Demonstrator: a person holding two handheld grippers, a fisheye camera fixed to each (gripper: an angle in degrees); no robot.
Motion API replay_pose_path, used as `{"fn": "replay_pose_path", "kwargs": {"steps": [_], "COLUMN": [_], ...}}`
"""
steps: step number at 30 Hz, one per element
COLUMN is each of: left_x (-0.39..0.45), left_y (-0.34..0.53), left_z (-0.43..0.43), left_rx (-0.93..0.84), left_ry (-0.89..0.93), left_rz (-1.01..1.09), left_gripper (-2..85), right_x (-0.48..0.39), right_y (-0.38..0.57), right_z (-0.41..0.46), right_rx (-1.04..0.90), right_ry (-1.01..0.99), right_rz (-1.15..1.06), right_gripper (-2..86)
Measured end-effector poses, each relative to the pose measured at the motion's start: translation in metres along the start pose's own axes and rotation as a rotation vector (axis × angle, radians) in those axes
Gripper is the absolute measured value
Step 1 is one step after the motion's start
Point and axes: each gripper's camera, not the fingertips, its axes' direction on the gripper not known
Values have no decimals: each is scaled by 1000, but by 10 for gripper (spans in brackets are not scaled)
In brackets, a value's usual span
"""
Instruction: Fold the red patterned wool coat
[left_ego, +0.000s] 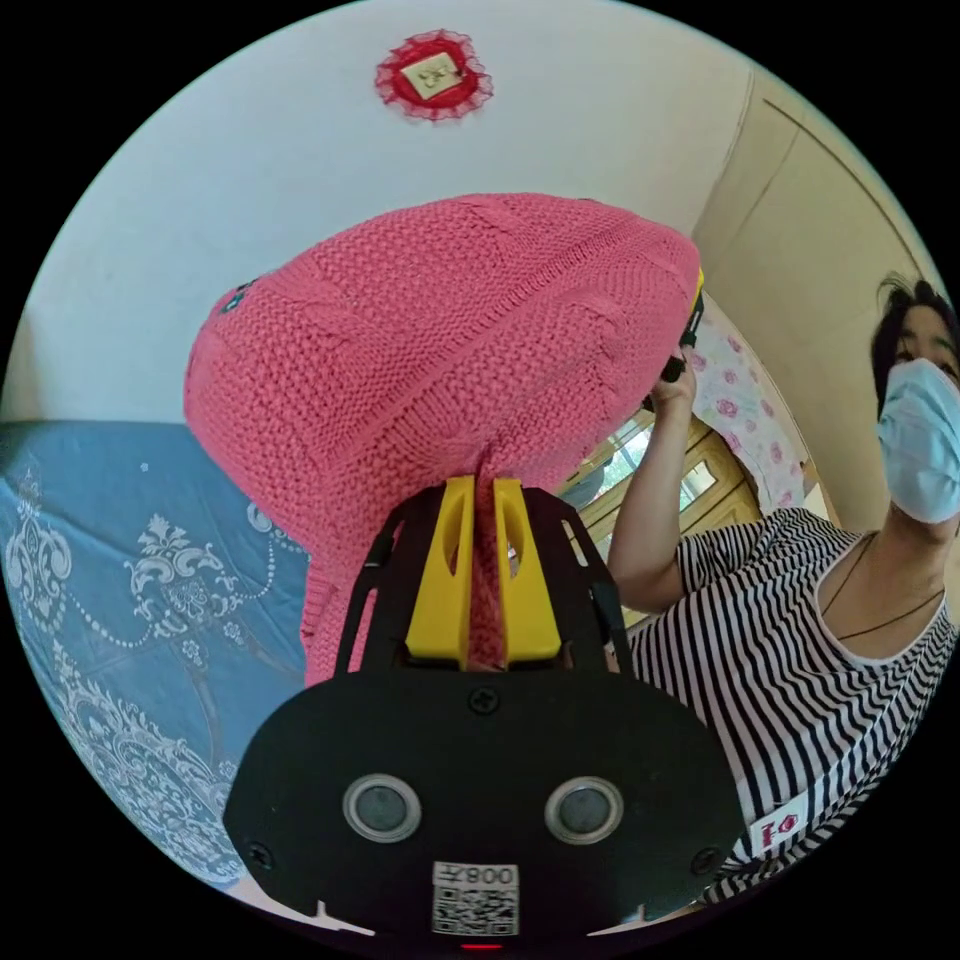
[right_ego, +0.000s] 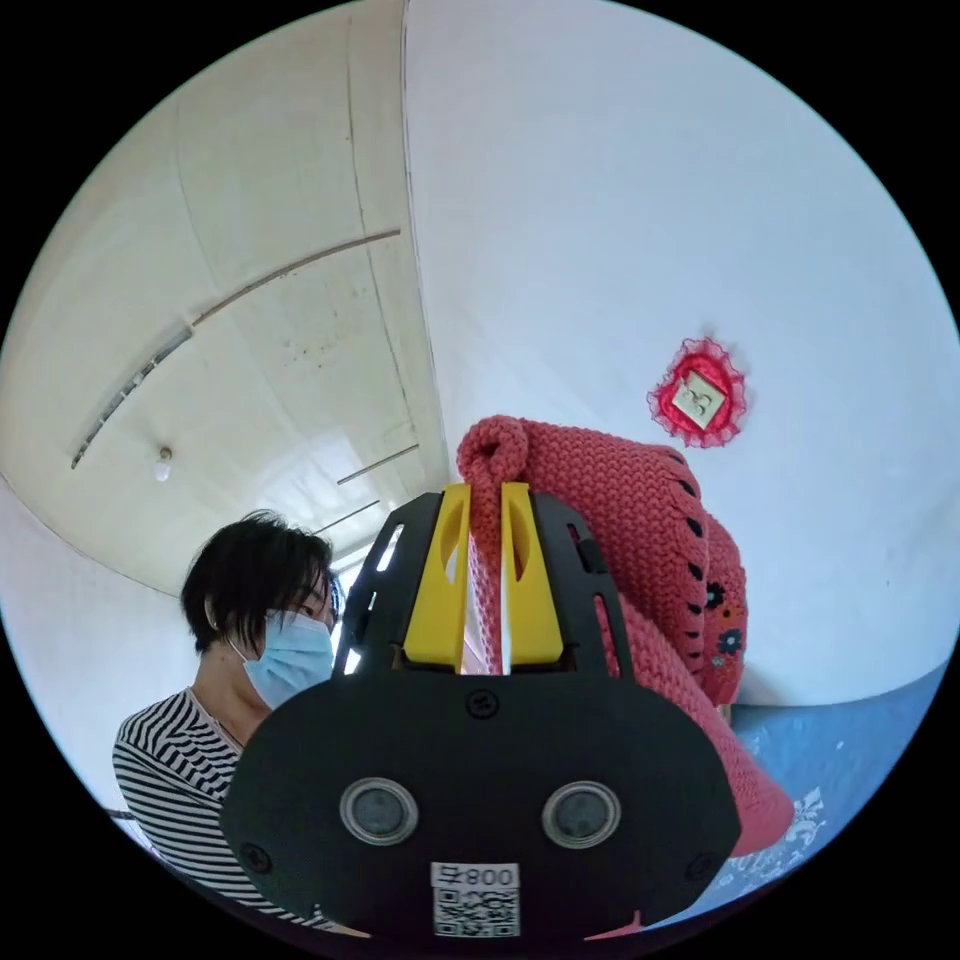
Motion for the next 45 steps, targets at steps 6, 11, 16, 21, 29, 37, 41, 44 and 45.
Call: {"fn": "replay_pose_path", "kwargs": {"steps": [6, 11, 16, 21, 29, 37, 41, 44, 45], "left_x": [-71, -134, -232, -302, -363, -466, -514, -545, -557], "left_y": [16, 39, 146, 313, 397, 342, 322, 312, 309], "left_z": [-13, -41, -103, -156, -141, -131, -155, -173, -181], "left_rx": [33, 81, 209, 161, 21, -4, 80, 106, 110], "left_ry": [-26, -96, -258, -470, -476, -456, -501, -575, -614], "left_rz": [-40, -82, -417, -891, -1082, -890, -868, -873, -878], "left_gripper": [32, 35, 26, 18, 36, 77, 87, 99, 105], "right_x": [-34, -75, -48, 54, 124, 199, 230, 253, 257], "right_y": [-42, -48, 57, 230, 314, 239, 217, 210, 209], "right_z": [151, 337, 534, 659, 655, 645, 682, 706, 710], "right_rx": [-107, -373, -805, -1321, -1598, -1364, -1293, -1250, -1240], "right_ry": [27, 84, 173, 80, 336, 768, 843, 873, 876], "right_rz": [-43, -167, -222, 142, 464, 528, 482, 484, 488], "right_gripper": [51, 59, 69, 40, 21, 45, 62, 71, 73]}}
